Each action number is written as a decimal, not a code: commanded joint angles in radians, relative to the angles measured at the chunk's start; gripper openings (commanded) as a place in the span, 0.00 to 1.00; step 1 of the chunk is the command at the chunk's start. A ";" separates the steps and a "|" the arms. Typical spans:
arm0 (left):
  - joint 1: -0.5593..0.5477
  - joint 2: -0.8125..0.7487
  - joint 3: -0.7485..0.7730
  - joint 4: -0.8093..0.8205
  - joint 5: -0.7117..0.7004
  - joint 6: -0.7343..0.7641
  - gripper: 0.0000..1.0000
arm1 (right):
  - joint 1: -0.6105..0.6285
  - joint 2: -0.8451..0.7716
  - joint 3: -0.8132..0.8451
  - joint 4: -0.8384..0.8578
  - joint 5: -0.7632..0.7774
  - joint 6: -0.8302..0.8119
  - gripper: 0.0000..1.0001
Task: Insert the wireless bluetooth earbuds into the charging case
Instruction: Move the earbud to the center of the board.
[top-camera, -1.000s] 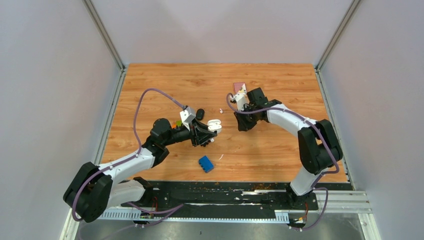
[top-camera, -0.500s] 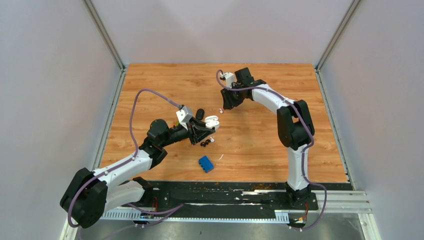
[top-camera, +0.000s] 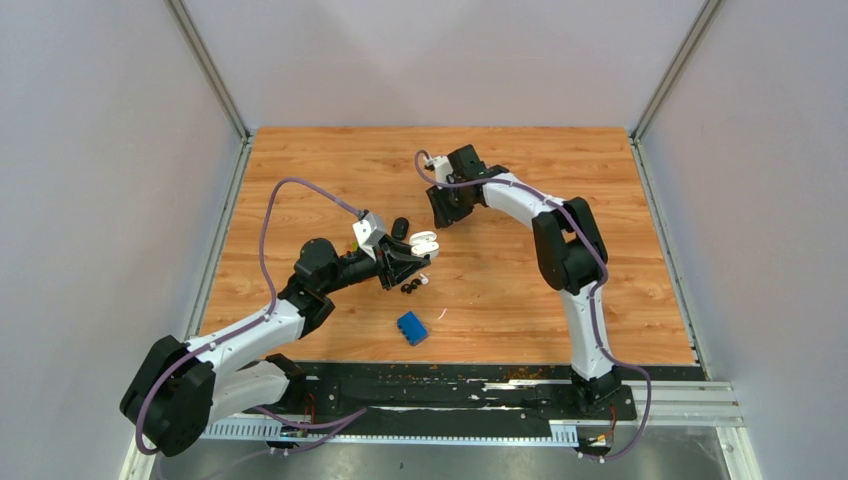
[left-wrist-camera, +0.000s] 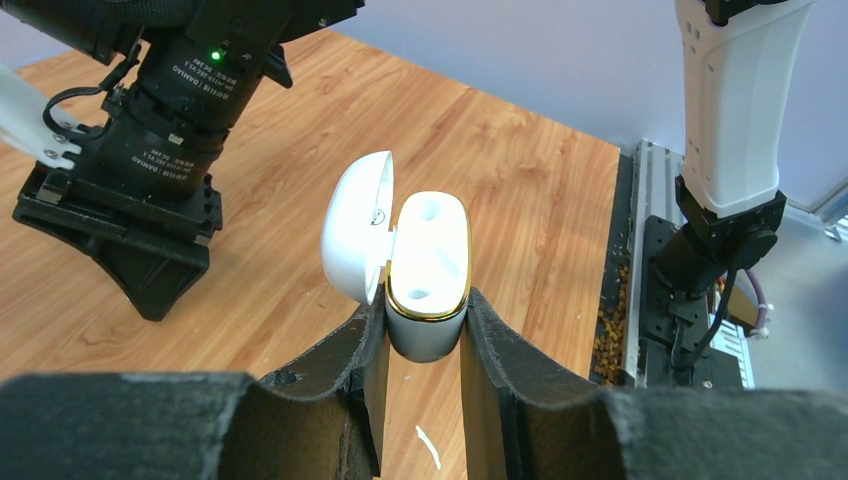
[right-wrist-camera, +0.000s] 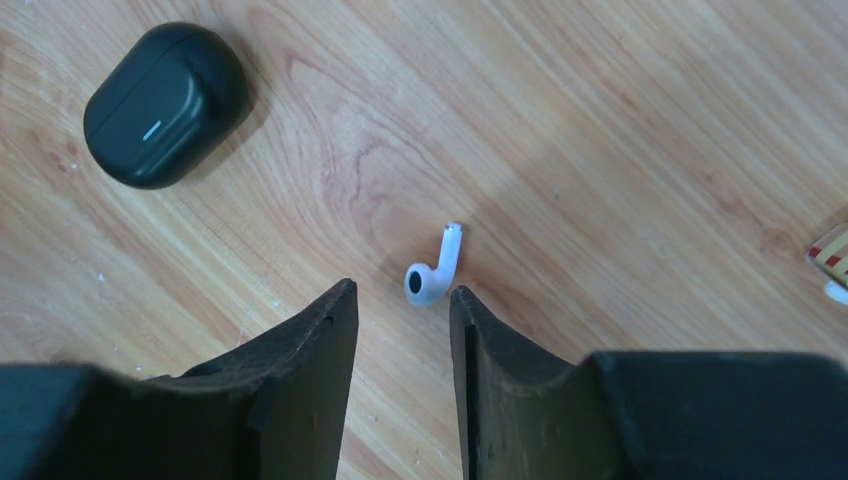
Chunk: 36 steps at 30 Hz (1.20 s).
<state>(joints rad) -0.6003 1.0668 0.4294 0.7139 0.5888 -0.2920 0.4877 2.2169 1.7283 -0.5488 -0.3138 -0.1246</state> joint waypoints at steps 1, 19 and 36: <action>0.003 0.000 0.017 0.016 -0.003 0.019 0.01 | 0.000 0.023 0.062 0.019 0.035 0.009 0.37; 0.003 0.006 0.022 0.022 0.009 0.011 0.01 | 0.002 -0.046 -0.031 -0.019 0.030 -0.324 0.18; 0.002 0.003 0.026 0.039 0.026 -0.002 0.01 | -0.033 -0.355 -0.355 -0.447 -0.211 -0.819 0.26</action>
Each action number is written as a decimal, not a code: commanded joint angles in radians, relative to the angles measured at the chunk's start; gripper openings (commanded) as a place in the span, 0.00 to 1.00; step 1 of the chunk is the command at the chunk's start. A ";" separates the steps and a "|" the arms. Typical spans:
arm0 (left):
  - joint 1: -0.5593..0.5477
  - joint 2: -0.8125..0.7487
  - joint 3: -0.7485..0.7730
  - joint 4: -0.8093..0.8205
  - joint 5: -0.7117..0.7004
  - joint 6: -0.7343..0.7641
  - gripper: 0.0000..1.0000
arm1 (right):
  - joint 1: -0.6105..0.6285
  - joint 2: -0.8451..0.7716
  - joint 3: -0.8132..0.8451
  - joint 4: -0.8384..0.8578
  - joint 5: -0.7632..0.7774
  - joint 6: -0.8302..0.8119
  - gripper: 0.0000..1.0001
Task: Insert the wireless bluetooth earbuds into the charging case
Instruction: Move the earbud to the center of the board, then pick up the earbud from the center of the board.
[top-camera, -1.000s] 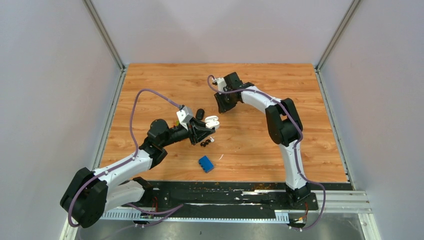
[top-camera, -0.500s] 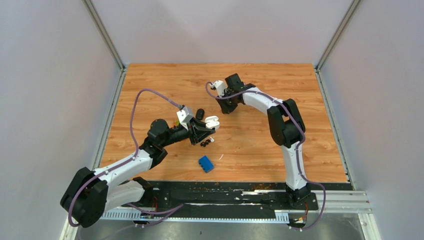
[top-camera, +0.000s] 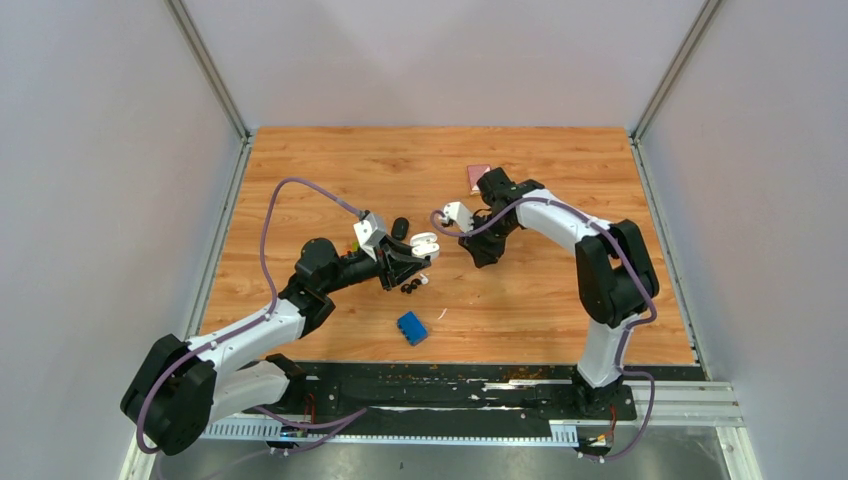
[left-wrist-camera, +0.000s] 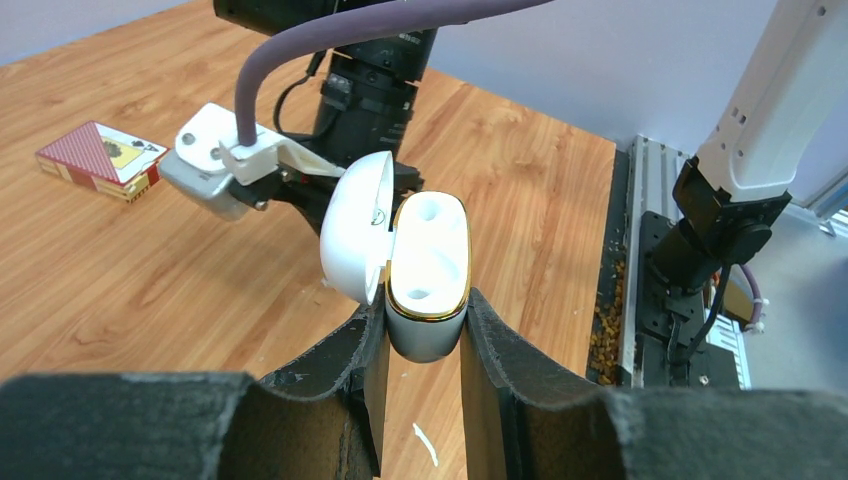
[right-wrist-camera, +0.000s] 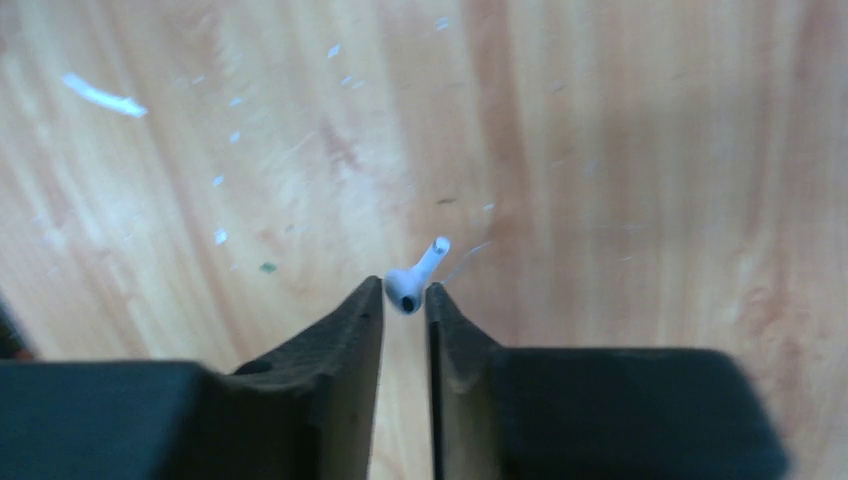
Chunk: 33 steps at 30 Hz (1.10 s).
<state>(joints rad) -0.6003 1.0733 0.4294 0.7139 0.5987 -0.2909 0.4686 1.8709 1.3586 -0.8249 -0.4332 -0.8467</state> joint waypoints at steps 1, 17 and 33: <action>0.003 -0.004 0.027 0.041 0.018 -0.003 0.01 | -0.020 0.012 0.033 -0.207 -0.123 -0.061 0.30; 0.002 -0.001 0.026 0.056 0.025 -0.016 0.01 | -0.045 -0.251 -0.215 0.139 0.042 0.472 0.23; 0.003 0.001 0.024 0.050 0.019 -0.010 0.01 | -0.013 -0.011 -0.124 0.130 -0.040 0.635 0.35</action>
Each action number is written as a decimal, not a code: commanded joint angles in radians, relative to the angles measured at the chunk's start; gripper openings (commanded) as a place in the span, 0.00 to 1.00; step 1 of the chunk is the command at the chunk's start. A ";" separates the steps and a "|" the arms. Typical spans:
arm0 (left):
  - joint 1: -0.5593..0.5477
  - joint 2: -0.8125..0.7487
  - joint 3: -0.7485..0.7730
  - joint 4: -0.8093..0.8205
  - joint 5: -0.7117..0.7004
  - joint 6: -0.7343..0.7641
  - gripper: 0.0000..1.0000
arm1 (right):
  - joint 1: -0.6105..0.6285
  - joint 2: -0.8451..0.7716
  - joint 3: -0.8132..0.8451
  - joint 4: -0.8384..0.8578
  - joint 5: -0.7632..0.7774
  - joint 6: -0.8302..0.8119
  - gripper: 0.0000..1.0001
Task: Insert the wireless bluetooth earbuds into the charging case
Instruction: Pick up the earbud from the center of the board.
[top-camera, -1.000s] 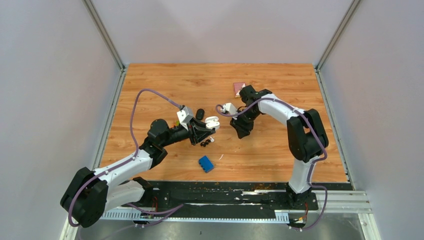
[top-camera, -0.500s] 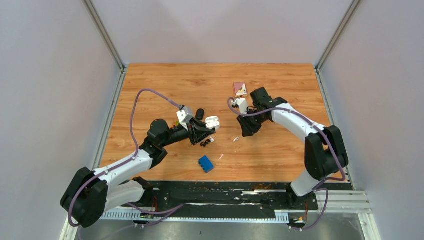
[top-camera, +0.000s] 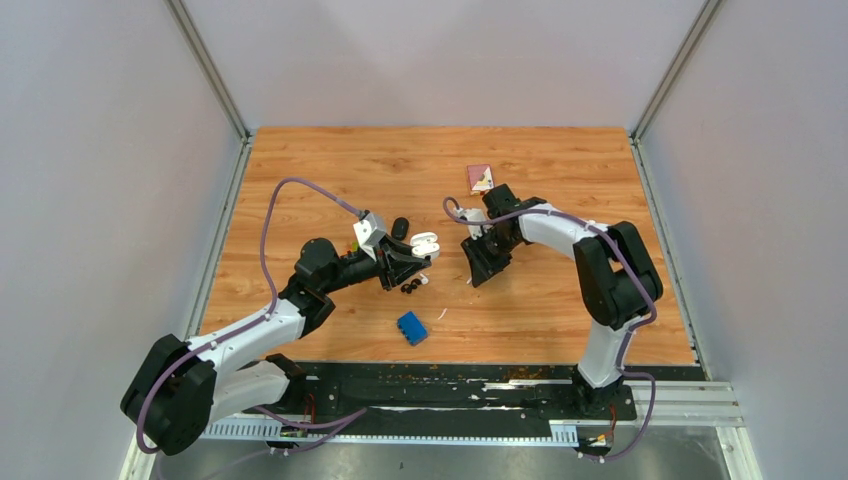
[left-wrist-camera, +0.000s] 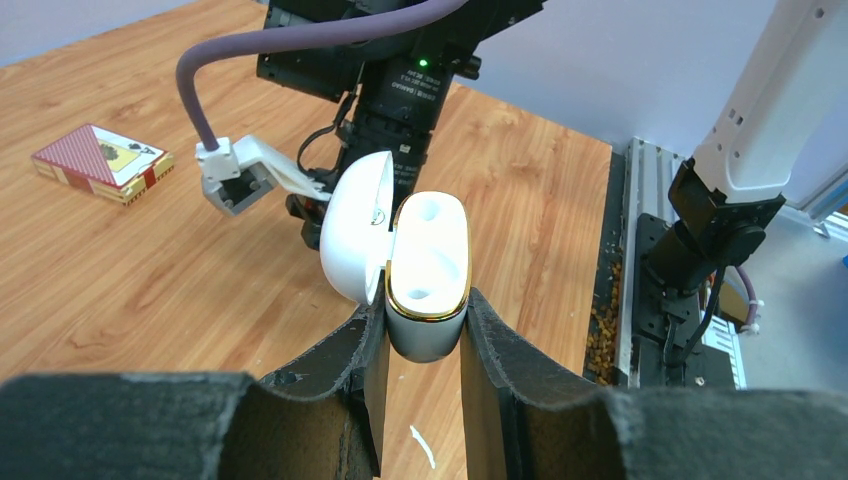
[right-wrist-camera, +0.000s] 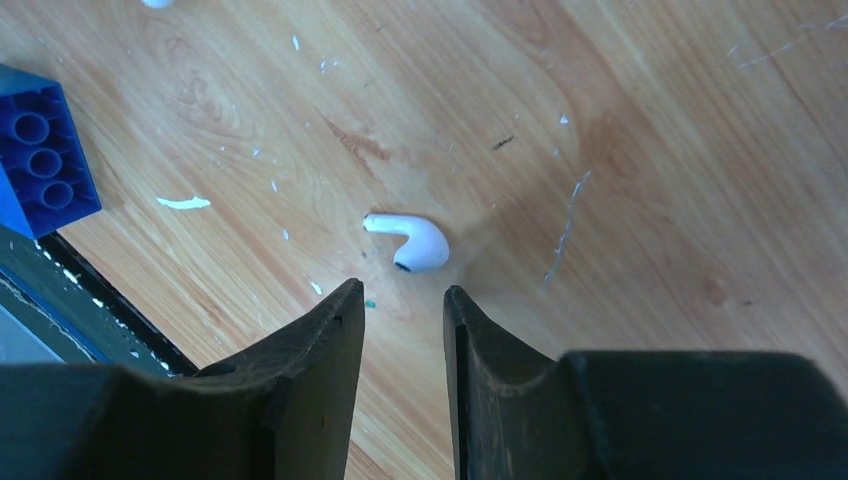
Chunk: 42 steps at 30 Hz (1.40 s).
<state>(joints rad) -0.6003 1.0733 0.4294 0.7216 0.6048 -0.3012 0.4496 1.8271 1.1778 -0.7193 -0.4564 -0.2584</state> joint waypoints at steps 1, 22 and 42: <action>0.002 0.003 0.025 0.042 0.013 0.000 0.01 | 0.009 0.043 0.062 0.022 -0.015 0.050 0.36; 0.002 0.011 0.030 0.027 0.017 0.004 0.01 | 0.033 0.118 0.121 0.011 0.040 0.082 0.29; 0.002 0.010 0.032 0.024 0.018 0.004 0.01 | 0.035 0.058 0.069 -0.006 0.015 0.010 0.24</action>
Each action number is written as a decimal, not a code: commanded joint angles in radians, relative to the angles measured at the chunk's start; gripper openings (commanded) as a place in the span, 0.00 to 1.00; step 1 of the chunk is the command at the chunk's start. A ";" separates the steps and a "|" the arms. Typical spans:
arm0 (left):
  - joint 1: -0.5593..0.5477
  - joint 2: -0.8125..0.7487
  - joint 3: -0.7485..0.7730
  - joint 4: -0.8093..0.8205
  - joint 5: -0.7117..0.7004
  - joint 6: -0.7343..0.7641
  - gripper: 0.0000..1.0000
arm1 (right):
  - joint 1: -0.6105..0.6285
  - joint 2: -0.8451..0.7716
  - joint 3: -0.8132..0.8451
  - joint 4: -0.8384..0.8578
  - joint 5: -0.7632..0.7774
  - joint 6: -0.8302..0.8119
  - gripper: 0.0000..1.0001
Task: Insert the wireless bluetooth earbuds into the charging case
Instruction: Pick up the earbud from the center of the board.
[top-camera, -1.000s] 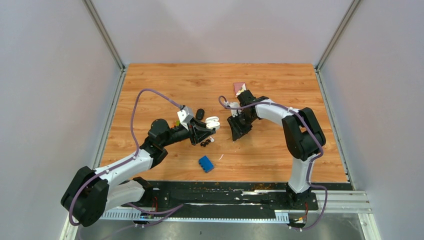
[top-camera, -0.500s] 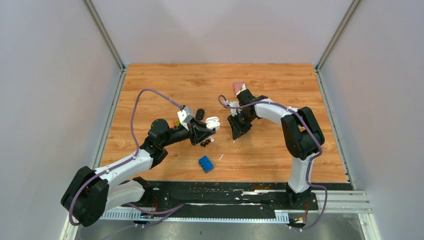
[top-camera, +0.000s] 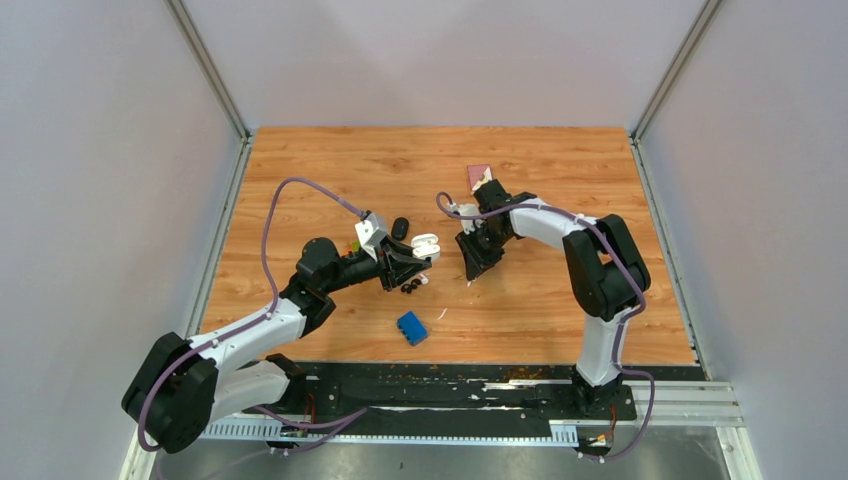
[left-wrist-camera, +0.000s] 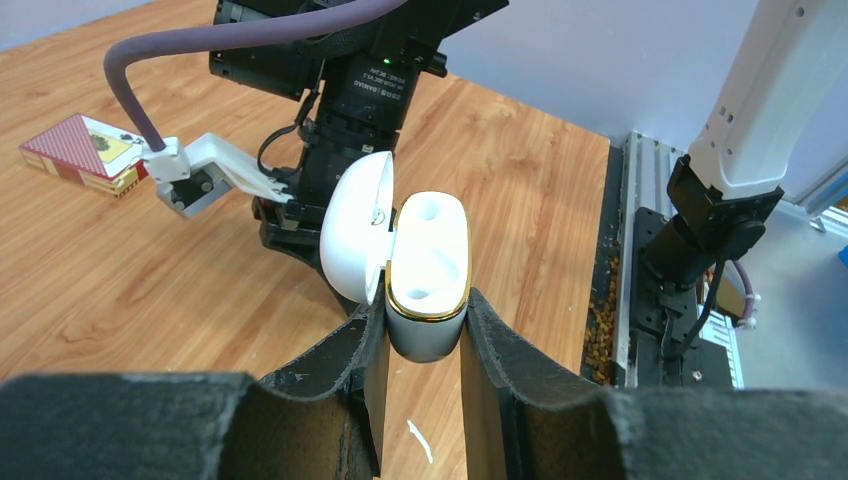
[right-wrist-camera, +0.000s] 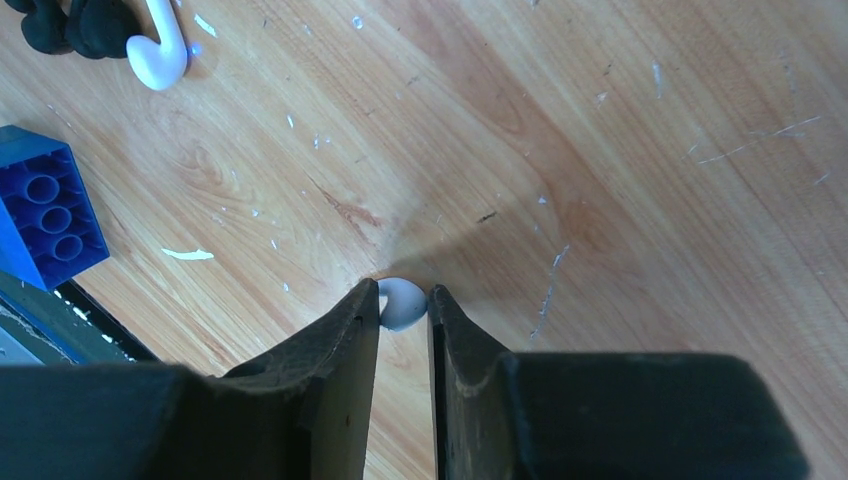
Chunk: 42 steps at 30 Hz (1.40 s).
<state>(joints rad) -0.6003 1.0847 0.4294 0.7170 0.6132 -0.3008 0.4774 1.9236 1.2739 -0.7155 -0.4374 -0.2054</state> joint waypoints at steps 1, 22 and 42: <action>0.002 -0.002 0.032 0.029 0.011 0.003 0.01 | 0.007 -0.044 -0.031 -0.011 -0.012 -0.052 0.24; 0.003 0.000 0.034 0.035 0.015 -0.003 0.01 | 0.008 -0.120 -0.067 -0.037 -0.002 -0.072 0.39; 0.003 -0.002 0.033 0.033 0.013 0.001 0.01 | -0.027 -0.164 -0.047 -0.057 -0.040 -0.183 0.35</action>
<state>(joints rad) -0.6003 1.0874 0.4294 0.7170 0.6201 -0.3012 0.4969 1.8454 1.2373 -0.8204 -0.4240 -0.2813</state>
